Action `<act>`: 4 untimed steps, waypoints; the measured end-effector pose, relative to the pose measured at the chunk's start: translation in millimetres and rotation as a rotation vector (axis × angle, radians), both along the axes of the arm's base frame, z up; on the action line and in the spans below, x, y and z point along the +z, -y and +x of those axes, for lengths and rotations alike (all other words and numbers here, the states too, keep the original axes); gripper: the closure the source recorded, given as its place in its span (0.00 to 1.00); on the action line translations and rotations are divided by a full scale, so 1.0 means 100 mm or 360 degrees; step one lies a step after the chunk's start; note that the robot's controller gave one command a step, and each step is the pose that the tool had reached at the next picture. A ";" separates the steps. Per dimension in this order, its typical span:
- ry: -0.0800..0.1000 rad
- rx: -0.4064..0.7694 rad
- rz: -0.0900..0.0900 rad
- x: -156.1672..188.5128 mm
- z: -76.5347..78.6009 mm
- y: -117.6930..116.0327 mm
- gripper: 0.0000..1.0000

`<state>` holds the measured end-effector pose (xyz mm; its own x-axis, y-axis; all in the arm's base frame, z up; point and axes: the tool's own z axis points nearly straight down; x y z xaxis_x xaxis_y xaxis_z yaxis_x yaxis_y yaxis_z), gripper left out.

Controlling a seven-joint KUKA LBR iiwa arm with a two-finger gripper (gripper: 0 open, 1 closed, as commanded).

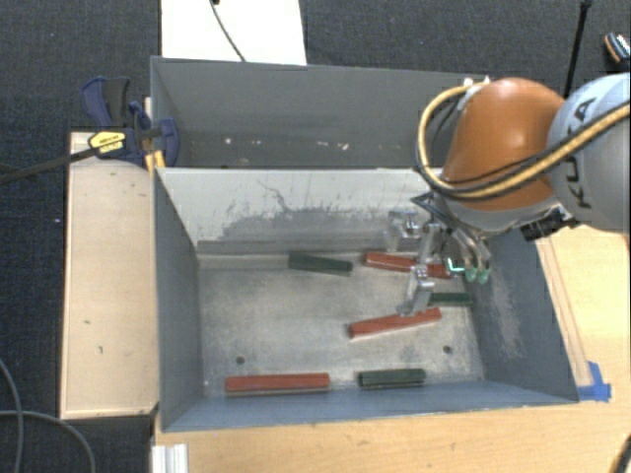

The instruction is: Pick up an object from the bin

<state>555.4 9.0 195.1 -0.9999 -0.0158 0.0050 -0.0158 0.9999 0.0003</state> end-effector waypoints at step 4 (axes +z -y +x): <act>0.0015 0.0081 0.0000 -1.25 -0.24 0.56 1.00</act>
Offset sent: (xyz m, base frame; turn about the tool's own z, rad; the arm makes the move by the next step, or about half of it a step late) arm 0.0195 -0.0012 -0.1242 0.0671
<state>531.1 -47.3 70.4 -0.9978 -0.0667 -0.0048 -0.0667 0.9978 0.0002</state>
